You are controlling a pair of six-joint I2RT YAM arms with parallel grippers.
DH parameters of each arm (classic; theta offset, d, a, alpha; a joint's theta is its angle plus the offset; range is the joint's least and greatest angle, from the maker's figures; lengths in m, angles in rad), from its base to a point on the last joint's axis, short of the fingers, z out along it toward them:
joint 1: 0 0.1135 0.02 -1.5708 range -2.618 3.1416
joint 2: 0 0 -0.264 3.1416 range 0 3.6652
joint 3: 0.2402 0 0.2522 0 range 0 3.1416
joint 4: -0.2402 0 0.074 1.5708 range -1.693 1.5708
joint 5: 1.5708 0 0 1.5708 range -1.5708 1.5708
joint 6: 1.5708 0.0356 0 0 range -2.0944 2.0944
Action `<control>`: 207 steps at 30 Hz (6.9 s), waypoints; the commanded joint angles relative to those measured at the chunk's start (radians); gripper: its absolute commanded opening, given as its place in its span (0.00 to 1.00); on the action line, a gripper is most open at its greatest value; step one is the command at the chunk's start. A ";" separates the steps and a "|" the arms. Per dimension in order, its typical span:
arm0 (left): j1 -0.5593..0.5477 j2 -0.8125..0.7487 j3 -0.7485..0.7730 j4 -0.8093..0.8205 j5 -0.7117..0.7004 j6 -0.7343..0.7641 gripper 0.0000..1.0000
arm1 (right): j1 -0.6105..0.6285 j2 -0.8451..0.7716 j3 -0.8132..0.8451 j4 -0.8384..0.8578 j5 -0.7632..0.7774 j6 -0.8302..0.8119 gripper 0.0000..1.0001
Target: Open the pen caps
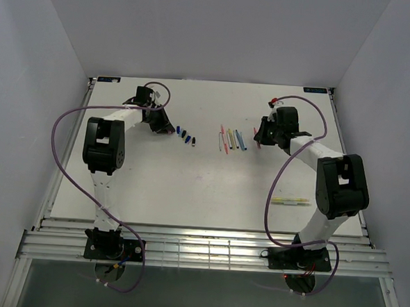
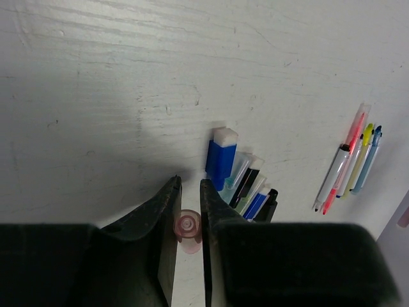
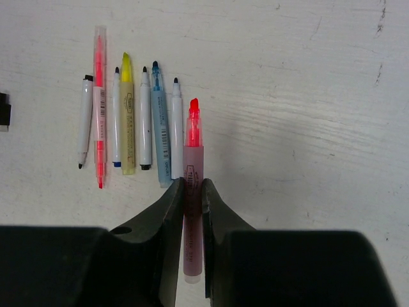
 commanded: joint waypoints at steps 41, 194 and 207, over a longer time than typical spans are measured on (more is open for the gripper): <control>0.000 -0.319 -0.233 0.076 0.024 -0.019 0.43 | -0.007 0.177 0.086 0.087 -0.124 0.037 0.36; -0.239 -0.692 -0.658 0.555 0.392 -0.266 0.48 | -0.332 -0.553 -0.313 -0.297 -0.158 0.195 0.08; -0.270 -0.549 -0.529 0.581 0.386 -0.294 0.48 | -0.093 -0.355 -0.182 -0.239 -0.337 0.023 0.08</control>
